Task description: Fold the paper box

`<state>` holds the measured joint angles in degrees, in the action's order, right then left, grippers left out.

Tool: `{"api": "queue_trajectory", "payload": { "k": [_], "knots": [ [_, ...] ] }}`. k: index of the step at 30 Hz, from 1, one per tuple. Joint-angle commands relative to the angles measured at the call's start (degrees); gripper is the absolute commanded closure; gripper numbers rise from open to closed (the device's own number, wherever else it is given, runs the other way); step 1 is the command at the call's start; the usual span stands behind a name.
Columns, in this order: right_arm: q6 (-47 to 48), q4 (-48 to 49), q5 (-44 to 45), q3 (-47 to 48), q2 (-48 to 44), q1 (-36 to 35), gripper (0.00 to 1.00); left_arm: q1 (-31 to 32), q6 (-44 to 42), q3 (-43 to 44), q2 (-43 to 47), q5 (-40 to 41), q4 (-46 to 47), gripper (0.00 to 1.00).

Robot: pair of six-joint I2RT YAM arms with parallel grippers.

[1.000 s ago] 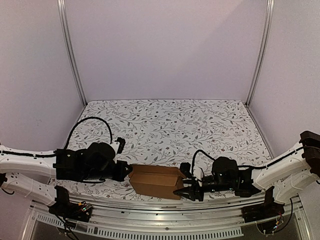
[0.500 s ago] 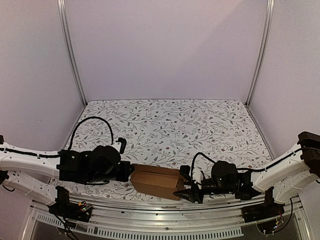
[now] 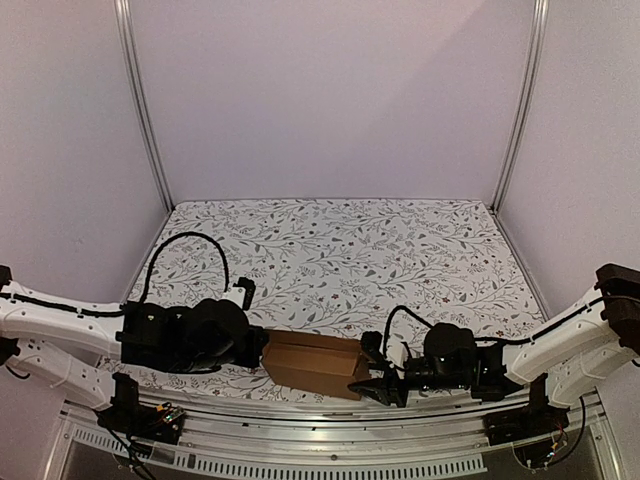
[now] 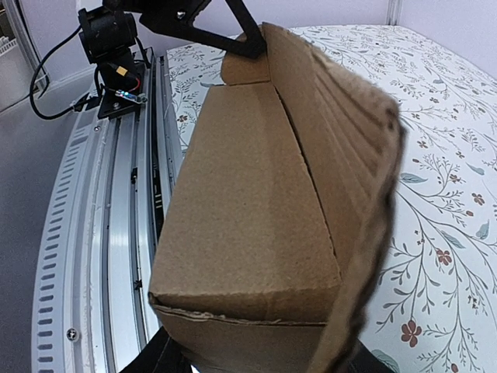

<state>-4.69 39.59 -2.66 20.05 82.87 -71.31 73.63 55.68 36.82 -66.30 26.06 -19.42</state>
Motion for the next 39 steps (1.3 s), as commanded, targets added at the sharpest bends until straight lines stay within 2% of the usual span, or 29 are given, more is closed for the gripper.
{"api": "queue_trajectory", "payload": {
  "k": [1, 39],
  "knots": [
    [-0.15, -0.09, 7.51, -0.37, -0.67, 0.6, 0.77, 2.22, -2.22, -1.01, -2.73, -3.96, -12.8, 1.0],
    [0.29, -1.89, 7.05, -0.19, -2.53, 0.29, 0.76, 2.31, -8.65, 4.88, -7.38, -2.21, -14.22, 1.0]
  ]
}}
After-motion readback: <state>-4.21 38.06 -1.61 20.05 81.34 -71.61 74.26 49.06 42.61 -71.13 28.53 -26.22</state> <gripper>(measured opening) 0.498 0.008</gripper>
